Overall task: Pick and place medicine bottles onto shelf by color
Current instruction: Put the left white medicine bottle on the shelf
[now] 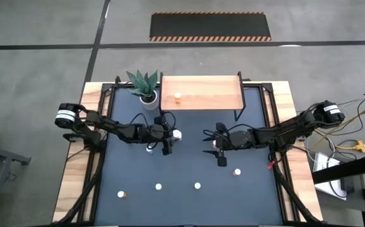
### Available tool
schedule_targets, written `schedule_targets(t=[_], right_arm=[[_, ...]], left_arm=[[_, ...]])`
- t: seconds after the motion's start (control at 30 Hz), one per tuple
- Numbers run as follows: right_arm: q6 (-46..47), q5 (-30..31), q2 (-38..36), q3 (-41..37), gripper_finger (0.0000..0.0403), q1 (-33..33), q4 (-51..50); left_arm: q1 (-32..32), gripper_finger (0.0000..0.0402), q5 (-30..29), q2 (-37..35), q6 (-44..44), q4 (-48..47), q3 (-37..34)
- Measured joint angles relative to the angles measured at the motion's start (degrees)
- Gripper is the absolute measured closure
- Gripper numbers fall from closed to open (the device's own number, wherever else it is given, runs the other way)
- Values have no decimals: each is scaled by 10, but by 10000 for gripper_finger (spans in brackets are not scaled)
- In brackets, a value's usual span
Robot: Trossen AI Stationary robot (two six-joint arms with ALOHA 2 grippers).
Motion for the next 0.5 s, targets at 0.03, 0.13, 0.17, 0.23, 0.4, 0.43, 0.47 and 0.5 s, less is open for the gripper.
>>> schedule_targets(t=[0.03, 0.13, 0.17, 0.23, 0.4, 0.43, 0.47, 0.5], right_arm=[[0, 0, 0, 0, 179, 0, 0], [0, -1, 0, 0, 179, 0, -1], [-1, -1, 0, 0, 179, 0, -2], [-2, -2, -6, 0, 179, 0, -13], [-4, -7, -51, 0, 179, 0, -77], [-7, -11, -62, -2, 179, 0, -85], [-9, -20, -74, -6, 179, 0, -89], [-11, -28, -85, -10, 179, 0, -90]], left_arm=[[0, 203, 0, 0, 0, -1, 0], [0, 237, 5, 0, 0, 0, 0], [0, 246, 11, 0, 0, 0, 0], [-1, 249, 25, -1, -2, -2, 4], [-12, 249, 70, -2, -17, -2, 47], [-14, 249, 81, -1, -17, -3, 61], [-16, 249, 89, 0, -17, -4, 78], [-18, 249, 90, 0, -15, -12, 96]])
